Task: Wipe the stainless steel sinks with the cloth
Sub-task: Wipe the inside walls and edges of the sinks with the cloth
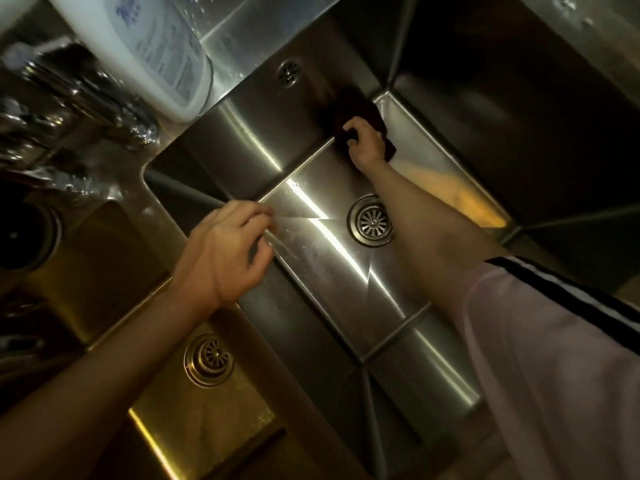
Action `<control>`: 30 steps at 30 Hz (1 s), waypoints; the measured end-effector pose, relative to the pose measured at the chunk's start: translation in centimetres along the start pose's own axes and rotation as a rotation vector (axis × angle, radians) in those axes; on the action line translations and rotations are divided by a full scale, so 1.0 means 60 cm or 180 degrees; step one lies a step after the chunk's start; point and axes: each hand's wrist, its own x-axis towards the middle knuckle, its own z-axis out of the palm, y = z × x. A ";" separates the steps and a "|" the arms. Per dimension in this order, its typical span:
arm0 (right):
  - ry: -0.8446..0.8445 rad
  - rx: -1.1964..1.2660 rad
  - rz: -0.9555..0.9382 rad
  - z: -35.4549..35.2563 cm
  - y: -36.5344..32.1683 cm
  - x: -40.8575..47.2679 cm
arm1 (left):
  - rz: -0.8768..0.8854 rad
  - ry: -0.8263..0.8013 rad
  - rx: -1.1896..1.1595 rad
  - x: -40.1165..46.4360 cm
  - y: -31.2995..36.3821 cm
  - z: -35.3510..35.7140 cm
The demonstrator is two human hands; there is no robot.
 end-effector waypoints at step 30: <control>-0.2165 0.0013 0.0163 0.147 -0.045 -0.298 | -0.0088 0.0229 -0.0197 -0.002 0.009 -0.010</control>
